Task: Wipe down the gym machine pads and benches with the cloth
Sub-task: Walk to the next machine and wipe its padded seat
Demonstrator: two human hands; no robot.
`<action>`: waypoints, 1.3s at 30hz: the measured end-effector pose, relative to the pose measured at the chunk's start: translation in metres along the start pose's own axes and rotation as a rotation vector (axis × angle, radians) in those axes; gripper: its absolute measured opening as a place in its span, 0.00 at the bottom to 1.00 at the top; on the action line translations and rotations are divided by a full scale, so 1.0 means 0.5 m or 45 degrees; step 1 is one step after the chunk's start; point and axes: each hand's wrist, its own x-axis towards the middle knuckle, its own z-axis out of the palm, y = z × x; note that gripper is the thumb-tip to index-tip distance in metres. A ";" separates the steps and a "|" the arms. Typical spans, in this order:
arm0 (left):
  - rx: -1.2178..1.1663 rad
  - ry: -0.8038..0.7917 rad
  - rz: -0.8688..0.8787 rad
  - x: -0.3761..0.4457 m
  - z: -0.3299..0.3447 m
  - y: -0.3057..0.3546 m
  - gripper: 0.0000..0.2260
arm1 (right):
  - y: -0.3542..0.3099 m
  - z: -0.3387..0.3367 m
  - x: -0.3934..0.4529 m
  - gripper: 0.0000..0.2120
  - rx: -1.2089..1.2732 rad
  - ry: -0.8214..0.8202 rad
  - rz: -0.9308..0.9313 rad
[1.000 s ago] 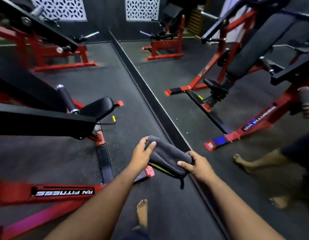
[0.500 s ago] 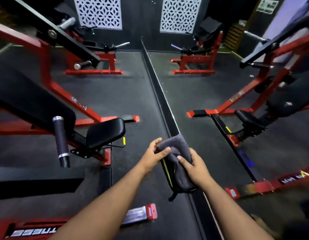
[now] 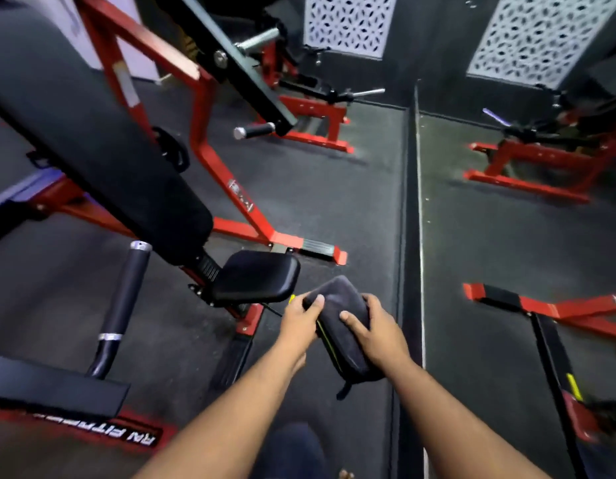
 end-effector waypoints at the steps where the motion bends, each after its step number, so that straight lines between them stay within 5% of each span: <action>1: -0.052 0.037 -0.018 0.027 -0.007 0.008 0.07 | -0.005 0.003 0.037 0.33 -0.009 -0.059 -0.100; 4: -0.214 0.157 -0.067 0.099 -0.026 0.028 0.08 | -0.016 0.023 0.138 0.47 -0.154 -0.264 -0.390; 7: -0.373 0.239 -0.170 0.195 -0.051 0.029 0.08 | -0.026 0.070 0.253 0.46 -0.385 -0.427 -0.570; 19: -0.736 0.524 -0.351 0.620 -0.207 -0.025 0.11 | -0.087 0.338 0.752 0.42 -0.799 -0.772 -0.649; 25: -0.151 0.762 -0.393 0.746 -0.278 -0.177 0.28 | -0.055 0.481 0.931 0.40 -0.935 -0.852 -0.559; 31: 0.837 0.929 -0.636 0.875 -0.280 -0.335 0.28 | 0.033 0.738 1.064 0.42 -1.341 -1.164 -0.800; 35: 0.893 1.066 -0.804 0.957 -0.274 -0.380 0.37 | 0.032 0.833 1.139 0.40 -1.290 -1.266 -0.960; 39: 1.028 1.149 -0.818 0.981 -0.262 -0.404 0.34 | 0.042 0.794 1.164 0.32 -1.213 -1.409 -1.014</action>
